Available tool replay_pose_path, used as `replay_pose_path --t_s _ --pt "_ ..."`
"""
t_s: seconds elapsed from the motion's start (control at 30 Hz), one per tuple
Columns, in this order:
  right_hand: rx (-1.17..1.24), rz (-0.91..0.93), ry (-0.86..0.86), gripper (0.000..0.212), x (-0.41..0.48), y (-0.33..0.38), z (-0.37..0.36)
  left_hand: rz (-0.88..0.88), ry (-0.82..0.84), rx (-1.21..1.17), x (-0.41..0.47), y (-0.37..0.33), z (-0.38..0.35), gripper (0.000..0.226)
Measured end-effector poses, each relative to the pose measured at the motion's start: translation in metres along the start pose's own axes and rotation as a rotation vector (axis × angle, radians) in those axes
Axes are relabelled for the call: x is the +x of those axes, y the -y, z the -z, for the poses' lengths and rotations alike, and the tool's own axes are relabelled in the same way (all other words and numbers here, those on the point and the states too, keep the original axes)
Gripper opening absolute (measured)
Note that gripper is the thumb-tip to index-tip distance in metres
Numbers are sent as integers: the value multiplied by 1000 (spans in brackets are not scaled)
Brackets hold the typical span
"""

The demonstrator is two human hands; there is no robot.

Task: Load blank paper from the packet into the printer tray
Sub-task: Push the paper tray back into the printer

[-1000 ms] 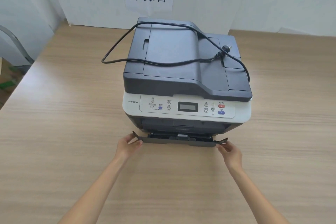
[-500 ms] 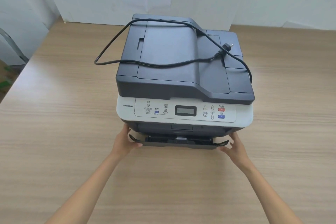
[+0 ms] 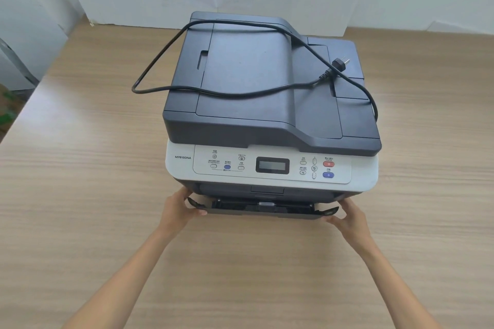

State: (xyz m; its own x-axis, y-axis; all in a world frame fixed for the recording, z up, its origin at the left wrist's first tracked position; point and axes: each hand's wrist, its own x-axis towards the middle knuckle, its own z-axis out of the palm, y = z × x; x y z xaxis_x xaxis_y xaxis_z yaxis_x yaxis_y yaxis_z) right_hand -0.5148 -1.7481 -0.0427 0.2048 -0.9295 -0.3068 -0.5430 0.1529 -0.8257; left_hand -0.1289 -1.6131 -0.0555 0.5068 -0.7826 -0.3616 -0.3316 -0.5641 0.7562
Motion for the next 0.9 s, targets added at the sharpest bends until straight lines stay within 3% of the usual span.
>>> replay_pose_path --t_s 0.13,0.6,0.9 --pt "-5 -4 -102 36 2 5 -5 23 -106 -28 4 -6 -6 41" --pt "-84 -21 -148 30 7 0 -7 20 -119 -2 8 -3 -6 38" --pt "-124 -34 -288 19 13 3 -20 46 -222 -4 5 -10 -19 23"
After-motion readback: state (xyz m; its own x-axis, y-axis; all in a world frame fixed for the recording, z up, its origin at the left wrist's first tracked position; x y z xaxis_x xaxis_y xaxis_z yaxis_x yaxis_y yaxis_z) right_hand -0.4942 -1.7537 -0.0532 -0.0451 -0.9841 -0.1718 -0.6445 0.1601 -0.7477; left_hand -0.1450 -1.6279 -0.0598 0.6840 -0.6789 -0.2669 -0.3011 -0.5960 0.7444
